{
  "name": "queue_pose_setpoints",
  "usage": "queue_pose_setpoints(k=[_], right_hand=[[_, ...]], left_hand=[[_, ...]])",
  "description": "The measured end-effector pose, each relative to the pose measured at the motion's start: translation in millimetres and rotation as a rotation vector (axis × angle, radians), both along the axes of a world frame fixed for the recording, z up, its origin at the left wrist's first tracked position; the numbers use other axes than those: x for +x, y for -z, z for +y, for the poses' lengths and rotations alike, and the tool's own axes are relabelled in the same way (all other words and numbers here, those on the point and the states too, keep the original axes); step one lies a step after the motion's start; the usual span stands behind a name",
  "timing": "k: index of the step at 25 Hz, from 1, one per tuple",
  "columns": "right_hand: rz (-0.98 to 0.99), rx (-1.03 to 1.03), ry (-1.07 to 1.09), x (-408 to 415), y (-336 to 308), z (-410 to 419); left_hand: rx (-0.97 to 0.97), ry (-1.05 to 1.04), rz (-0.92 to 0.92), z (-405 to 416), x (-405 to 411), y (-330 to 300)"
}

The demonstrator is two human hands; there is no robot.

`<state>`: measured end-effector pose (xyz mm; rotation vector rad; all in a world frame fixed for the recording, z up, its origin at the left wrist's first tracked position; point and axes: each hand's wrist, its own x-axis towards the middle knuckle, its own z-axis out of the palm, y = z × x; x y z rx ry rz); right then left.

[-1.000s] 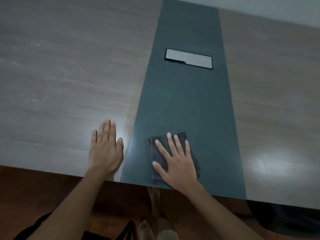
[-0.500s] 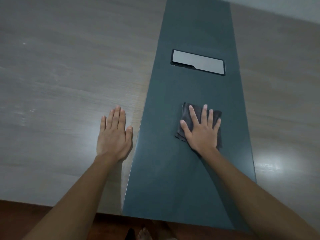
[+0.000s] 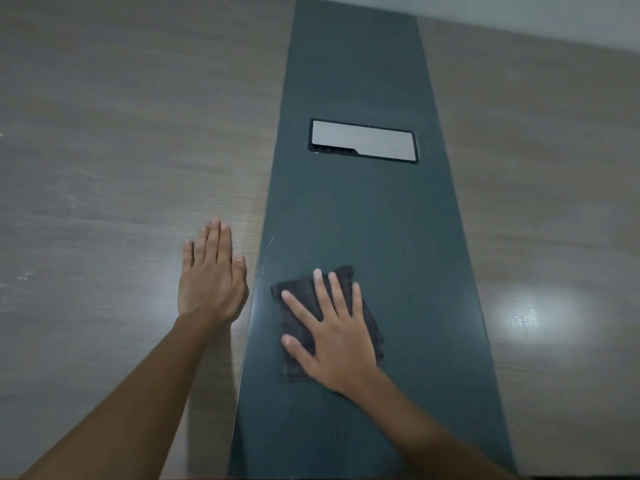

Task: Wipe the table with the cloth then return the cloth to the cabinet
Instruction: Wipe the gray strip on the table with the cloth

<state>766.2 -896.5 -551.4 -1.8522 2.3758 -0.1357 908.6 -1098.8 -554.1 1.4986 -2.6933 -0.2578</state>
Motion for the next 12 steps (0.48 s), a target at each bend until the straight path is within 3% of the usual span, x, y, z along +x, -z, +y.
queue_pose_setpoints(k=[5, 9, 12], right_hand=[[0.068, -0.013, 0.086, -82, 2, 44], [0.059, 0.081, 0.326, -121, 0, -35], [0.012, 0.115, 0.348, -117, -2, -110]], left_hand=[[0.009, -0.007, 0.003, 1, -3, -3], [0.009, 0.000, 0.009, 1, -2, -2], [0.028, 0.025, 0.026, -5, 6, -1]])
